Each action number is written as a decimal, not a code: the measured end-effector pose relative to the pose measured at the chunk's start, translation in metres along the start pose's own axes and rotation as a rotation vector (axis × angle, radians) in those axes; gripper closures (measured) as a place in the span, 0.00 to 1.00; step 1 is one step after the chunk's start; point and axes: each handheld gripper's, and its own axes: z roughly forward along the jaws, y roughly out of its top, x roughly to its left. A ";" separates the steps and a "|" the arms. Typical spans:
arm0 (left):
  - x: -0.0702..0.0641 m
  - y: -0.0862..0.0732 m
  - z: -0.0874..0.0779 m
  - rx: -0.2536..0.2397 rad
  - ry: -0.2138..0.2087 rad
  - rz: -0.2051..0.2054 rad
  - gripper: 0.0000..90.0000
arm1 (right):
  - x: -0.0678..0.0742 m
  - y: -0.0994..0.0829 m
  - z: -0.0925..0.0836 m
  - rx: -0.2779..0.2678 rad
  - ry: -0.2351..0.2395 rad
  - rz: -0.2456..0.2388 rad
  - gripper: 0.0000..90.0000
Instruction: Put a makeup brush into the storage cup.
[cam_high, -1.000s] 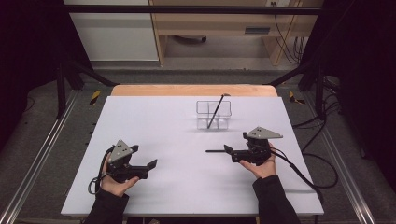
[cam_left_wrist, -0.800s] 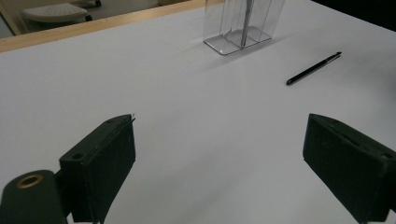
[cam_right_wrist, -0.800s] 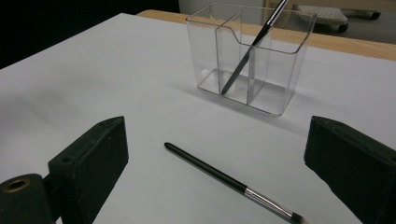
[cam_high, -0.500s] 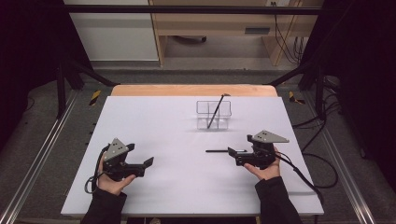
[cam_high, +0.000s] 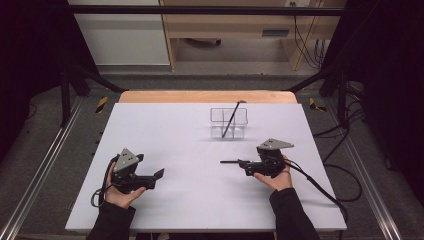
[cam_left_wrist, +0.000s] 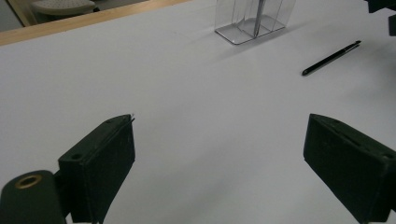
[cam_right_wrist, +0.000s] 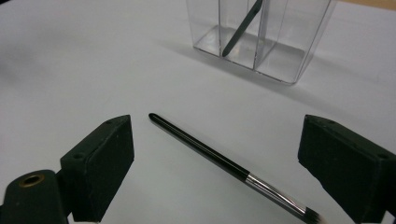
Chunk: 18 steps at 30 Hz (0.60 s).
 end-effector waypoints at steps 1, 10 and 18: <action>0.000 0.000 0.000 0.002 0.000 0.002 0.09 | -0.001 -0.001 0.003 0.010 0.001 -0.003 0.14; -0.001 0.000 0.000 0.001 0.001 0.008 0.09 | -0.007 -0.007 0.028 0.091 -0.023 -0.028 0.20; -0.002 0.000 0.001 0.005 0.000 0.015 0.09 | -0.004 -0.008 0.036 0.136 -0.010 -0.068 0.36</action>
